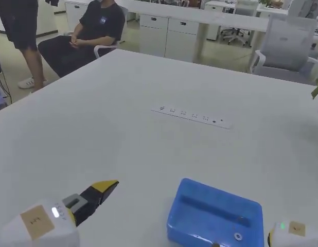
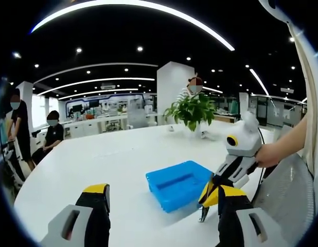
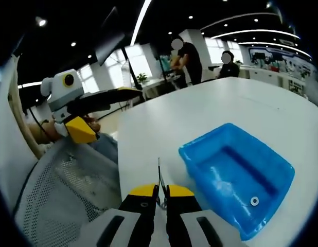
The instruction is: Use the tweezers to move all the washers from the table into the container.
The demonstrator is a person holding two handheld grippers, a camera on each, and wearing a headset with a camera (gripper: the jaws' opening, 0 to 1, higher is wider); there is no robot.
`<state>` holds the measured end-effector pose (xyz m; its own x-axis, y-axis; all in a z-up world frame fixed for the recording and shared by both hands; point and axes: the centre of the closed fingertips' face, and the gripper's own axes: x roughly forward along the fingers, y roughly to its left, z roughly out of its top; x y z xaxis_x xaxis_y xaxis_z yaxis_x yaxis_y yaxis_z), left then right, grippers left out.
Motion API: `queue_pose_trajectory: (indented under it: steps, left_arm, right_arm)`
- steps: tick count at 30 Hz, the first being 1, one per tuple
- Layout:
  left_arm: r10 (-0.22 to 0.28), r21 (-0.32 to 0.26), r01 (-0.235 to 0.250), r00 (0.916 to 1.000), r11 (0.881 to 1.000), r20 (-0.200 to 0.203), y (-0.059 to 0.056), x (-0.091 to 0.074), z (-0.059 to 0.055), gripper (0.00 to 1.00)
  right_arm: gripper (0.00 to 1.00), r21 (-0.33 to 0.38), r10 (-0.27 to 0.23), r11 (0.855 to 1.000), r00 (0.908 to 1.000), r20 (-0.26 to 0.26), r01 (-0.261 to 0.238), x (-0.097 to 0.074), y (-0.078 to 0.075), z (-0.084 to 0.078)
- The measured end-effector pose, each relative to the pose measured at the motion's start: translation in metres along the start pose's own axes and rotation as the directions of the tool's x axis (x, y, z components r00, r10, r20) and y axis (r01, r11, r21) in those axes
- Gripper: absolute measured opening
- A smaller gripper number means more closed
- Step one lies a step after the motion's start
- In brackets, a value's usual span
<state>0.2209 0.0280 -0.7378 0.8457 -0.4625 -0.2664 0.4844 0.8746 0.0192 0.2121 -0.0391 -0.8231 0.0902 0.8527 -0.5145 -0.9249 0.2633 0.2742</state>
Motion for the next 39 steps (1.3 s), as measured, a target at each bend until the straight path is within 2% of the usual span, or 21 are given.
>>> queue_pose_trajectory:
  steps: [2,5,7,10,14,19,23,26,28,30,32,36,39]
  left_arm:
    - [0.000,0.000,0.000,1.0000,1.000,0.002,0.000,0.000,0.000,0.88]
    - [0.002,0.000,-0.002,1.0000,1.000,0.004,0.000,0.000,0.001,0.88]
    - [0.002,-0.002,-0.002,1.0000,1.000,0.007,0.000,0.000,0.001,0.88]
    - [0.005,-0.004,-0.005,1.0000,1.000,0.008,0.001,-0.001,0.001,0.87]
    - [0.006,-0.006,-0.006,0.9999,1.000,0.012,0.001,-0.001,0.002,0.87]
    - [0.005,-0.002,-0.005,0.9999,1.000,0.013,0.000,-0.001,0.002,0.87]
    - [0.007,-0.007,-0.007,0.9999,1.000,0.015,0.001,-0.002,0.002,0.87]
    - [0.003,-0.007,-0.003,0.9999,1.000,0.017,0.000,-0.002,0.002,0.88]
    - [0.002,-0.002,-0.002,0.9999,1.000,0.014,0.000,-0.001,0.002,0.88]
    - [0.000,-0.002,0.000,0.9999,1.000,0.017,-0.001,-0.002,0.003,0.87]
    - [0.002,-0.006,-0.002,0.9998,1.000,0.019,-0.001,-0.002,0.003,0.87]
    - [0.007,-0.014,-0.007,0.9996,1.000,0.026,0.001,-0.003,0.004,0.87]
    - [0.007,-0.012,-0.007,0.9996,1.000,0.027,0.001,-0.003,0.004,0.87]
  right_arm:
    - [0.03,-0.068,-0.003,0.998,0.9998,-0.019,0.001,0.000,0.003,-0.001]
    - [0.03,-0.134,0.003,0.991,0.9994,-0.034,-0.008,0.002,0.010,-0.003]
    - [0.03,-0.207,0.000,0.978,0.9982,-0.059,-0.012,0.003,0.013,-0.005]
    - [0.03,-0.280,-0.024,0.960,0.9965,-0.080,0.001,0.004,0.015,-0.007]
    - [0.03,-0.328,-0.024,0.945,0.9956,-0.090,-0.007,0.005,0.016,-0.010]
    - [0.02,-0.298,-0.036,0.954,0.9976,-0.059,0.017,0.007,0.013,-0.007]
    - [0.02,-0.237,-0.060,0.970,0.9978,-0.028,0.052,0.007,0.011,-0.006]
    - [0.02,-0.187,-0.055,0.981,0.9983,-0.021,0.050,0.005,0.010,-0.006]
    - [0.02,-0.132,-0.024,0.991,0.9994,-0.027,0.020,0.003,0.013,-0.007]
    - [0.02,-0.120,-0.019,0.993,0.9997,-0.013,0.017,0.001,0.013,-0.003]
    - [0.02,-0.083,-0.004,0.997,1.0000,-0.003,0.004,-0.002,0.014,0.000]
    - [0.02,-0.022,-0.006,1.000,0.9995,0.031,0.007,-0.009,0.010,0.009]
    - [0.02,0.051,-0.015,0.999,0.9966,0.081,0.010,-0.018,0.003,0.021]
